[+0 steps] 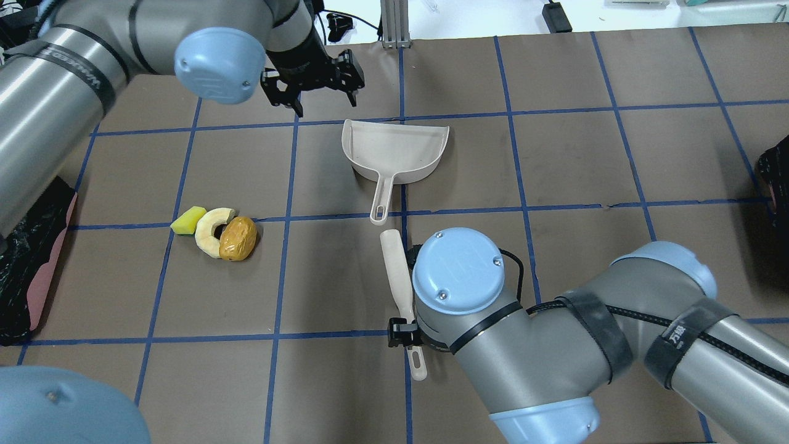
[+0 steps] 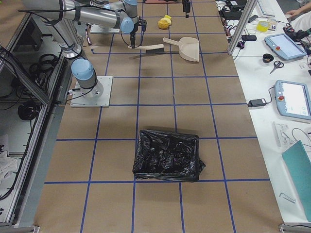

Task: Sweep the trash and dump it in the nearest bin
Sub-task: 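Grasp the brush handle with the right gripper while the left gripper grasps the dustpan handle, then carry the dustpan with the left gripper beside the food scraps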

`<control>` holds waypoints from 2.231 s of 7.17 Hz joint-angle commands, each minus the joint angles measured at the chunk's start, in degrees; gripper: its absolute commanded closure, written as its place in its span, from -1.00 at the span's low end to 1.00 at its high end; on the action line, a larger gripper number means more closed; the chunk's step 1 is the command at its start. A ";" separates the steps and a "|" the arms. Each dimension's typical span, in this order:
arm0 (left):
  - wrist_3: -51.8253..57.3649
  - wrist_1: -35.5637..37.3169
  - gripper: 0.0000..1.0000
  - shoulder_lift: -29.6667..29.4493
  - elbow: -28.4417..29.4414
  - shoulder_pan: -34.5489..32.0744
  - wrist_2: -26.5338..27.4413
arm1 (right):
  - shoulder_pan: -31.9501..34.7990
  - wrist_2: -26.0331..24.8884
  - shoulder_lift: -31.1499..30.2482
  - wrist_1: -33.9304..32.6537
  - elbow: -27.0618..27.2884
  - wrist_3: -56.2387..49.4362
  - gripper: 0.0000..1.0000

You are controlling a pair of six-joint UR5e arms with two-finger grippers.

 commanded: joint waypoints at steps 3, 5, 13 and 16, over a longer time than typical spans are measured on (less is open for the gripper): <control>7.52 0.31 -1.00 -5.56 -5.07 -3.36 -2.24 | 5.02 -0.23 6.27 -6.61 0.00 -0.24 -0.93; 6.40 0.50 -1.00 -8.98 -5.16 -6.69 -2.07 | 5.02 -0.58 7.09 -7.26 -0.09 -2.60 -0.88; 6.83 1.55 1.00 -5.15 -4.47 -6.71 0.55 | 5.02 -1.28 9.11 -7.26 0.09 -2.70 -0.24; 22.26 -6.68 1.00 2.83 -4.37 0.12 0.75 | 5.02 -1.81 9.11 -7.35 0.00 -2.26 0.13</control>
